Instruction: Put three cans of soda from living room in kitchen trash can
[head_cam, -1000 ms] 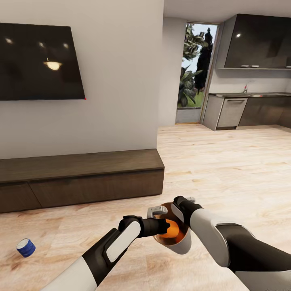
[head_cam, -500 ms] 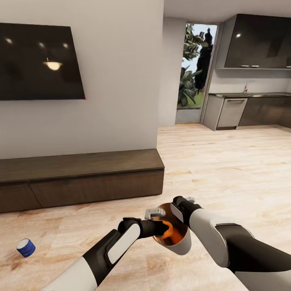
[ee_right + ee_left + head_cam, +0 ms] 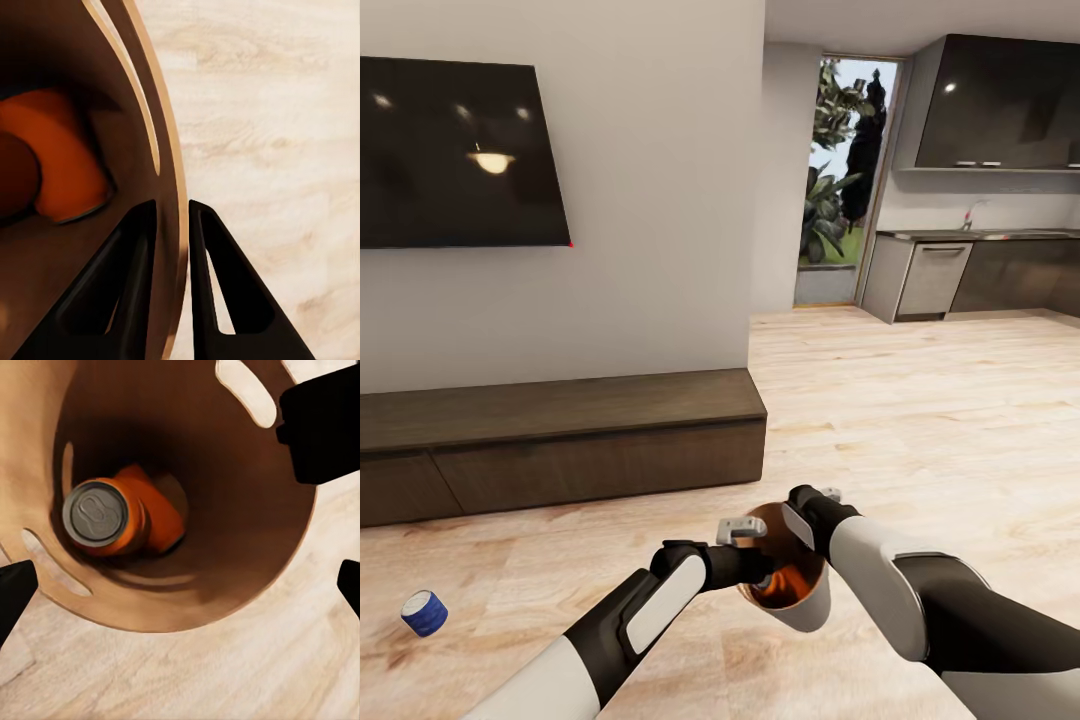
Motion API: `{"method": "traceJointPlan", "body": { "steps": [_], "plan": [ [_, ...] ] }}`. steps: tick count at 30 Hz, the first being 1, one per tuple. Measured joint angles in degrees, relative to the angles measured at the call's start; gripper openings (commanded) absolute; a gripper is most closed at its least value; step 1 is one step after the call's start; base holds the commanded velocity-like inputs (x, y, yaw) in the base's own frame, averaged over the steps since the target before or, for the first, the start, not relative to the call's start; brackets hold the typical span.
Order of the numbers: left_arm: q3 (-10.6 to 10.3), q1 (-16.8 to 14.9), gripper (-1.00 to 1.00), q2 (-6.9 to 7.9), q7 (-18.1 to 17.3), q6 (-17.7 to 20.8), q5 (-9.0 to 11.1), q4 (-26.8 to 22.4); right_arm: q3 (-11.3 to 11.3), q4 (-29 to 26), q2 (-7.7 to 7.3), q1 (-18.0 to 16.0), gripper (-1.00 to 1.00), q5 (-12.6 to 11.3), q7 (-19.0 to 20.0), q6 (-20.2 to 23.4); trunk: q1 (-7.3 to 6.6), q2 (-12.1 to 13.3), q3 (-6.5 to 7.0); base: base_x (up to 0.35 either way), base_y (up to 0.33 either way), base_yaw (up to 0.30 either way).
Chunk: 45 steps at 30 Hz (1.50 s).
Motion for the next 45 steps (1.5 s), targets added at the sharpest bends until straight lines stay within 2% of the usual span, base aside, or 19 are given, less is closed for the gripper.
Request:
{"method": "traceJointPlan", "body": {
  "steps": [5,8,9,11,13,16,18,20,22,23,26,28,30,33,34,36,38,43,45],
  "plan": [
    [0.0,0.0,1.0,0.11,-0.1,-0.1,0.0,0.0,-1.1,-0.3,-0.56,0.0,-1.0,-0.7,4.1,0.6,0.0,0.0,0.0,0.0,0.0,0.0],
    [0.0,0.0,1.0,0.18,-0.1,-0.1,0.0,0.0,-1.1,-0.4,-1.8,-0.1,-1.0,-0.5,5.1,1.2,0.0,0.0,0.0,0.0,0.0,0.0],
    [0.0,0.1,1.0,0.2,-0.1,-0.1,0.0,0.0,-1.3,-0.4,-2.64,-0.1,-1.0,-0.2,5.5,1.4,0.0,0.0,0.0,0.0,0.0,0.0],
    [0.0,0.1,1.0,0.24,-0.1,0.0,0.0,0.0,0.6,-0.4,-3.54,-0.1,-1.0,0.6,6.1,1.7,0.0,0.0,0.0,0.0,0.0,0.0],
    [0.0,0.1,1.0,0.3,-0.2,0.0,0.0,0.0,0.9,-0.5,-4.83,-0.1,-1.0,0.8,7.8,1.8,0.0,0.0,0.0,0.0,0.0,0.0],
    [0.0,0.1,1.0,0.4,-0.2,0.0,0.0,-0.1,-1.1,-0.5,-6.66,-0.1,-1.0,-0.3,10.2,1.6,0.0,0.0,0.0,0.0,0.0,0.0],
    [0.1,0.1,1.0,0.51,-0.3,0.0,0.0,-0.4,-2.4,-0.6,-8.58,-0.1,-1.0,-0.7,11.3,1.5,0.0,0.0,0.0,0.0,0.0,0.0],
    [0.1,0.1,1.0,0.54,-0.3,0.0,0.0,-0.4,0.0,-0.5,-9.66,-0.1,-1.0,0.3,11.4,1.7,0.0,0.0,0.0,0.0,0.0,0.0],
    [0.2,0.1,1.0,0.56,-0.3,0.0,0.0,-0.5,0.7,-0.6,-11.31,-0.1,-1.0,1.0,11.6,1.8,0.0,0.0,0.0,0.0,0.0,0.0],
    [0.2,0.1,1.0,0.57,-0.3,0.0,0.0,-0.6,0.2,-0.6,-12.35,-0.1,-1.0,0.9,11.7,1.8,0.0,0.0,0.0,0.0,0.0,0.0],
    [0.3,0.1,1.0,0.58,-0.3,0.0,0.0,-0.6,0.3,-0.5,-13.78,-0.1,-1.0,0.5,11.9,1.7,0.0,0.0,0.0,0.0,0.0,0.0],
    [0.4,0.1,1.0,0.62,-0.3,0.1,0.0,-0.7,-1.1,-0.6,-15.01,-0.1,-1.0,-0.2,12.1,1.5,0.0,0.0,0.0,0.0,0.0,0.0],
    [0.5,0.1,1.0,0.64,-0.4,0.1,0.0,-0.7,-0.4,-0.6,-15.85,-0.1,-1.0,0.0,12.5,1.5,0.0,0.0,0.0,0.0,0.0,0.0],
    [0.6,0.1,1.0,0.71,-0.4,0.1,0.1,-0.6,1.3,-0.5,-17.37,-0.1,-1.0,1.1,16.3,1.7,0.0,0.0,0.0,0.0,0.0,0.0],
    [0.6,0.1,1.0,0.76,-0.4,0.1,0.1,-0.5,1.4,-0.5,-18.17,-0.1,-1.0,1.2,19.1,1.7,0.0,0.0,0.0,0.0,0.0,0.0],
    [0.6,0.1,1.0,0.8,-0.4,0.2,0.1,-0.3,-0.2,-0.6,-19.23,-0.1,-1.0,0.4,22.4,1.6,0.0,0.0,0.0,0.0,0.0,0.0],
    [0.7,0.1,1.0,0.84,-0.4,0.3,0.1,-0.2,-1.1,-0.7,-19.9,-0.1,-1.0,-0.1,24.3,1.6,0.0,0.0,0.0,0.0,0.0,0.0],
    [0.7,0.0,1.0,0.91,-0.2,0.5,0.2,0.5,1.1,-2.1,-20.38,-0.1,-1.0,1.4,25.6,1.7,0.0,0.0,0.0,0.0,0.0,0.0],
    [0.7,0.0,1.0,0.88,0.0,0.6,0.2,2.7,0.6,-2.8,-20.44,-0.1,-1.0,1.2,26.0,1.7,0.0,0.0,0.0,0.0,0.0,0.0]
  ]
}}
